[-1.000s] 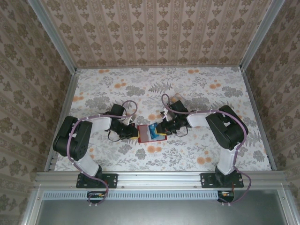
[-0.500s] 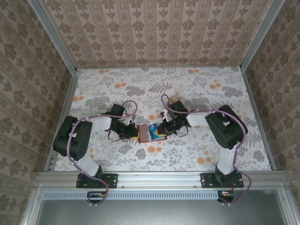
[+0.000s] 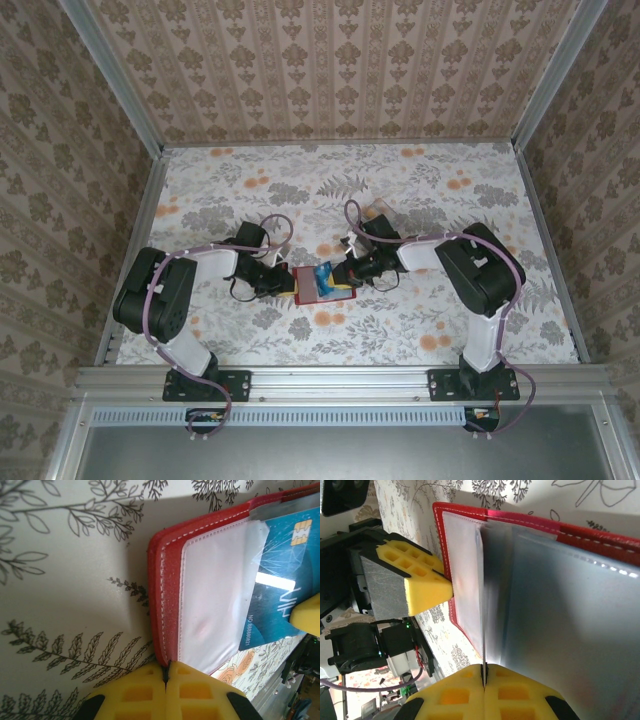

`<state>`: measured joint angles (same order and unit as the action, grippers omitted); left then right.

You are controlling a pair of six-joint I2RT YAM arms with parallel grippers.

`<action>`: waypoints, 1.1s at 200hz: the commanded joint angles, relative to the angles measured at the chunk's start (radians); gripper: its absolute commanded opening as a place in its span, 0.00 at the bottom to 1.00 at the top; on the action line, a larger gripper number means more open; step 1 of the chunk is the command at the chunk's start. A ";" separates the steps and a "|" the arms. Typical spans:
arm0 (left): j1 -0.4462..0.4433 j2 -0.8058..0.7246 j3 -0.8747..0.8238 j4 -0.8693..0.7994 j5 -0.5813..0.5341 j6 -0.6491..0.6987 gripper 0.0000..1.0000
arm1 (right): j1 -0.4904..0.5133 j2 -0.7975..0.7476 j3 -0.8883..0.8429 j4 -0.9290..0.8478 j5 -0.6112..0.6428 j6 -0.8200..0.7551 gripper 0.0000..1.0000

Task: Put the credit cards into the card holder
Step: Insert the credit card into the card slot.

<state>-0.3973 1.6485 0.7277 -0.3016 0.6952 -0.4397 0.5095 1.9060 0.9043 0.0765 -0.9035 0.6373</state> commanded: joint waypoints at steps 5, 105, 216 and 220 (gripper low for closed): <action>0.008 0.006 0.003 -0.008 -0.013 0.022 0.02 | 0.004 0.039 -0.028 0.048 -0.033 0.035 0.00; 0.007 0.005 -0.007 0.000 -0.013 0.016 0.02 | 0.032 0.053 -0.039 0.137 -0.029 0.130 0.11; 0.009 0.000 -0.016 0.005 -0.012 0.020 0.01 | 0.027 -0.060 0.042 -0.232 0.185 -0.051 0.39; 0.009 0.000 -0.016 0.004 -0.012 0.019 0.01 | 0.028 -0.062 0.044 -0.237 0.186 -0.053 0.39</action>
<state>-0.3958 1.6485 0.7258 -0.2897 0.6952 -0.4397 0.5381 1.8709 0.9356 -0.0357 -0.8062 0.6235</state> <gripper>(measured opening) 0.048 0.389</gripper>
